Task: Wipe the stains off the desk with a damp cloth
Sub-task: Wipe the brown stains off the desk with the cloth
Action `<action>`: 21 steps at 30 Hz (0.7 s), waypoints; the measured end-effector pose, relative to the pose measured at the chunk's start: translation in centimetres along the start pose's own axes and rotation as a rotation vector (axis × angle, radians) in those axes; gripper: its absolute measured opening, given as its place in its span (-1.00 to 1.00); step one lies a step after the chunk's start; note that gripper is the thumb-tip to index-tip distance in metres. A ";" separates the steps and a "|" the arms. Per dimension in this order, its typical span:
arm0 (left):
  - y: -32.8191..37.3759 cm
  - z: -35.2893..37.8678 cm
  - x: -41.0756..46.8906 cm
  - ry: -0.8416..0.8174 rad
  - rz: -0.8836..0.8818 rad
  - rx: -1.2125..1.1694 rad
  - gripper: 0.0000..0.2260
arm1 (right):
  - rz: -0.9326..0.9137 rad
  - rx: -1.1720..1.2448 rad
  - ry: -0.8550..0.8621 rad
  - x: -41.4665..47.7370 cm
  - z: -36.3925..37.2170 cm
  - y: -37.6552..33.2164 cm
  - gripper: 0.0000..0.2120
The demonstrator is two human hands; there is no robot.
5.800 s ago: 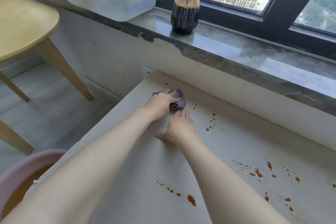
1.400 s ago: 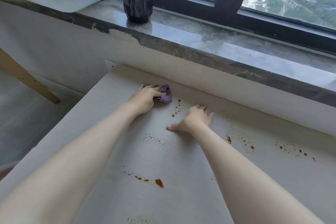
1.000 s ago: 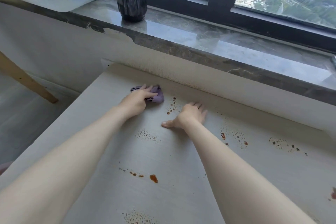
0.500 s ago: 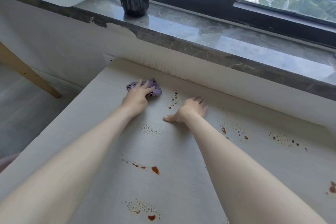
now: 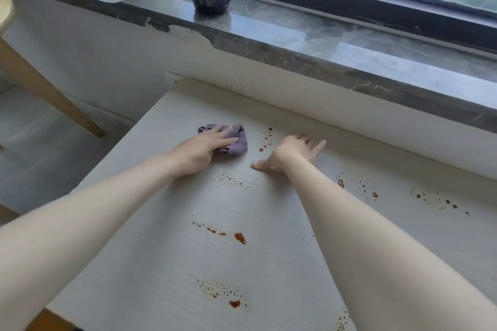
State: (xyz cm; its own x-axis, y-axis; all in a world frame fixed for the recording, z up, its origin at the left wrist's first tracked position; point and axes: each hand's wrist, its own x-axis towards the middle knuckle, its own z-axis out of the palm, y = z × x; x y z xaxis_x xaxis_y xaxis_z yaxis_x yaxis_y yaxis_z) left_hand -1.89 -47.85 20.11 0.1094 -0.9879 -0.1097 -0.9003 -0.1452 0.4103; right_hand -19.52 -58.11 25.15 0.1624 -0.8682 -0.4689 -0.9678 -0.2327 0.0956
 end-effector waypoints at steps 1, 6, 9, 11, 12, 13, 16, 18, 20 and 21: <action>-0.8 -0.5 0.2 -0.001 -0.020 -0.002 -0.37 | 0.006 -0.002 -0.006 0.1 0.0 0.0 0.37; 1.3 -0.1 2.2 0.108 -0.215 0.036 -0.36 | 0.006 -0.008 -0.021 -0.1 -0.2 -0.1 0.36; 1.0 1.0 -0.3 0.069 -0.021 -0.015 -0.39 | 0.007 0.014 -0.017 -0.1 0.0 0.0 0.37; -0.5 0.1 -1.3 0.051 0.009 -0.075 -0.41 | 0.014 0.027 -0.009 0.0 0.1 0.1 0.37; -1.3 -0.3 -1.1 0.077 -0.028 -0.102 -0.43 | 0.016 0.031 -0.008 0.1 0.1 0.1 0.37; -1.9 -0.5 -0.6 0.118 -0.080 -0.114 -0.43 | 0.017 0.034 -0.006 0.0 0.2 0.1 0.37; -0.5 0.3 -0.1 0.198 -0.170 -0.078 -0.41 | 0.017 0.055 -0.006 0.0 0.3 0.2 0.36; 0.5 1.1 -1.2 0.170 -0.097 -0.084 -0.42 | 0.016 0.071 -0.008 0.2 0.5 0.3 0.36; 0.0 1.1 -3.0 0.103 0.024 -0.126 -0.44 | 0.017 0.074 -0.001 0.2 0.5 0.2 0.36; -0.4 0.7 -3.6 0.065 0.061 -0.142 -0.43 | 0.019 0.074 0.002 0.3 0.5 0.1 0.36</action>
State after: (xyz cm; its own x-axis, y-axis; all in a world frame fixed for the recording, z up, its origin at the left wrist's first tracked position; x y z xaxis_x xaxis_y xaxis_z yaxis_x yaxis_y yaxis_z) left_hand -2.18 -44.22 19.71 0.0877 -0.9959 -0.0235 -0.8378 -0.0865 0.5391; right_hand -19.70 -58.17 24.59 0.1439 -0.8732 -0.4656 -0.9824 -0.1827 0.0390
